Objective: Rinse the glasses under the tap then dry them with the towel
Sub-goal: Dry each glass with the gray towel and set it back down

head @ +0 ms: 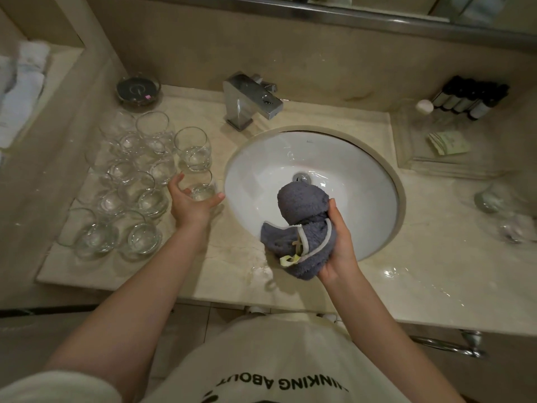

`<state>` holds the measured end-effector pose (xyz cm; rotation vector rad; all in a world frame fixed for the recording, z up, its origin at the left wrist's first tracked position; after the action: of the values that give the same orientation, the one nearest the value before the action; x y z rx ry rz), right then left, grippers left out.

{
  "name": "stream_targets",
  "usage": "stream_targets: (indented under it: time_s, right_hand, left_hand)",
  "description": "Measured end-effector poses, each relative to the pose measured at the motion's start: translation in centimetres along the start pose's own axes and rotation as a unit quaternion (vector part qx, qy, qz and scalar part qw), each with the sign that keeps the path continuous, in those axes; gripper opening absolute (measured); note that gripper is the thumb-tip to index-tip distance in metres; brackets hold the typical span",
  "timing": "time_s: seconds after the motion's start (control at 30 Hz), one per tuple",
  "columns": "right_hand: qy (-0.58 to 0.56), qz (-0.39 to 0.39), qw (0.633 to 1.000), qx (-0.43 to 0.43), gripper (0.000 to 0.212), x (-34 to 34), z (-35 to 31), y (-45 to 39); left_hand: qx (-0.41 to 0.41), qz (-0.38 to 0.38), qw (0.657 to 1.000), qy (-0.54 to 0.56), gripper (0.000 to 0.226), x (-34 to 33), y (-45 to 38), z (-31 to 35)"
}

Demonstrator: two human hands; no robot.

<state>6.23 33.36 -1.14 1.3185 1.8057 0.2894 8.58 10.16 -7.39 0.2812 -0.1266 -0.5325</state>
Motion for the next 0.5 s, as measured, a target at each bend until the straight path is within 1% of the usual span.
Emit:
stream_targets:
  time_s: [0.07,0.2,0.3,0.4,0.5]
  right_hand:
    - [0.010,0.005,1.000,0.004,0.057,0.3,0.1,-0.2]
    - [0.013,-0.013,1.000,-0.001,0.063,0.9,0.0,-0.2]
    - [0.008,-0.017,1.000,-0.002,0.059,1.4,0.0,-0.4]
    - [0.015,-0.010,1.000,0.004,0.060,1.6,0.0,-0.5]
    - [0.010,-0.019,1.000,0.001,0.059,1.9,-0.1,-0.6]
  left_hand:
    - [0.005,0.012,1.000,0.006,0.087,-0.3,-0.5,0.0]
    - [-0.003,0.043,0.999,0.009,0.092,-0.4,-1.8,-0.1]
    - [0.005,0.052,0.999,0.005,0.095,-0.5,-2.5,-0.2]
    - [0.001,0.069,0.998,-0.010,0.095,-0.6,-3.5,-0.8]
    - [0.006,0.082,0.996,-0.027,0.095,-0.8,-4.1,-1.0]
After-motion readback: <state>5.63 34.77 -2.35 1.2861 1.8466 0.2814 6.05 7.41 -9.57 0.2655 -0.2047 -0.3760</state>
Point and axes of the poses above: each hand's wrist, its own y-axis away from the middle knuckle, its own x-axis out of the back of the hand, z = x × y, the point moved 1 cm from there along -y, towards the middle knuckle, and after that the axes turned 15 degrees about y, right-handed, at the moved point
